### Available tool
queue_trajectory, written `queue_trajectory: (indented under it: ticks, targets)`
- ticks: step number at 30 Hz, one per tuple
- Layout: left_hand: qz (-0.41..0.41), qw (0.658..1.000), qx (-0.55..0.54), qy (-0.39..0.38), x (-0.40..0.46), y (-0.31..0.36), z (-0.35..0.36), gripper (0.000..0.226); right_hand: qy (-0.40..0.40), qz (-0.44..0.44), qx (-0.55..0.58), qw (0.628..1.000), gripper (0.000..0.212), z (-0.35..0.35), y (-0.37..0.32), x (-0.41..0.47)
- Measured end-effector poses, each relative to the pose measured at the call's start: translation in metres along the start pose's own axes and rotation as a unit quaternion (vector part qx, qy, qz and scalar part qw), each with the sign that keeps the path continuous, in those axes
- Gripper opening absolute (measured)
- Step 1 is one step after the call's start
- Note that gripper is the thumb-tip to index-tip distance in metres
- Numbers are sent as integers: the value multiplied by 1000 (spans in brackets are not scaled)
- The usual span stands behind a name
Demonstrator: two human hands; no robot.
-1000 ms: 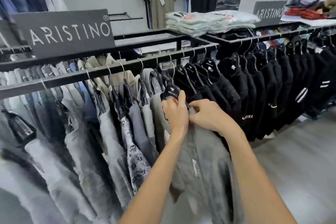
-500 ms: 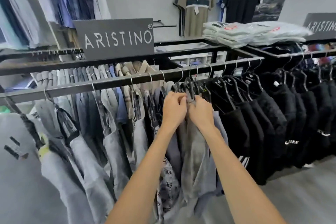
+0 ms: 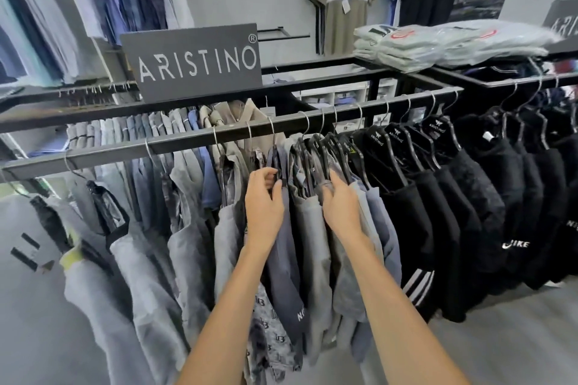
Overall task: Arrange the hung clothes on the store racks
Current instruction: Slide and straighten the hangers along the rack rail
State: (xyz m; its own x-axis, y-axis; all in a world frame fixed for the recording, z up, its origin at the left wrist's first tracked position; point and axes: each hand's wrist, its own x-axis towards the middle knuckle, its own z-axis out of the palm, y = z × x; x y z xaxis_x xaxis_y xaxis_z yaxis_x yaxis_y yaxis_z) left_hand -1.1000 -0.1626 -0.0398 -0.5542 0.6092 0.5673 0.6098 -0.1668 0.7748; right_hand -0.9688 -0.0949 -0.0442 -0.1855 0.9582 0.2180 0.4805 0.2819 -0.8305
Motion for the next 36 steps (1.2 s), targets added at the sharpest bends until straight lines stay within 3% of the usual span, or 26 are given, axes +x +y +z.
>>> queue_trajectory:
  ticks: [6,8,10,12,16,19,22,25,28,31,33,36]
  targets:
    - [-131,991,-6,-33,-13,-3,5,27,-7,4,54,999,54,7,0,-11]
    - [-126,992,17,-27,-17,-4,9,24,38,-25,38,998,56,8,-9,-23]
    - [-122,992,29,-14,-18,-4,14,23,95,-120,23,988,53,11,-20,-35]
    - [-113,993,44,-17,-19,-4,16,20,59,-170,57,982,47,19,-32,-45]
    - [-45,993,111,-25,-25,1,7,22,-9,-156,92,983,38,32,-41,-51]
    - [0,991,128,35,-30,7,-16,21,-18,-151,79,985,31,42,-41,-57]
    - [59,953,271,121,-29,-2,-45,18,26,-162,79,983,28,47,-54,-66]
    - [17,933,336,132,-25,-11,-68,21,26,-196,115,973,27,55,-77,-75]
    - [-141,964,214,73,-21,-10,-90,34,-55,-161,116,979,32,76,-91,-89]
    - [-264,962,67,-30,-16,-14,-112,33,-83,-118,119,982,41,93,-95,-95]
    - [-223,972,69,-34,-18,-21,-124,24,-84,-97,129,983,46,97,-102,-94]
    - [-109,983,129,76,-23,-33,-139,20,-96,-71,128,985,58,106,-112,-94]
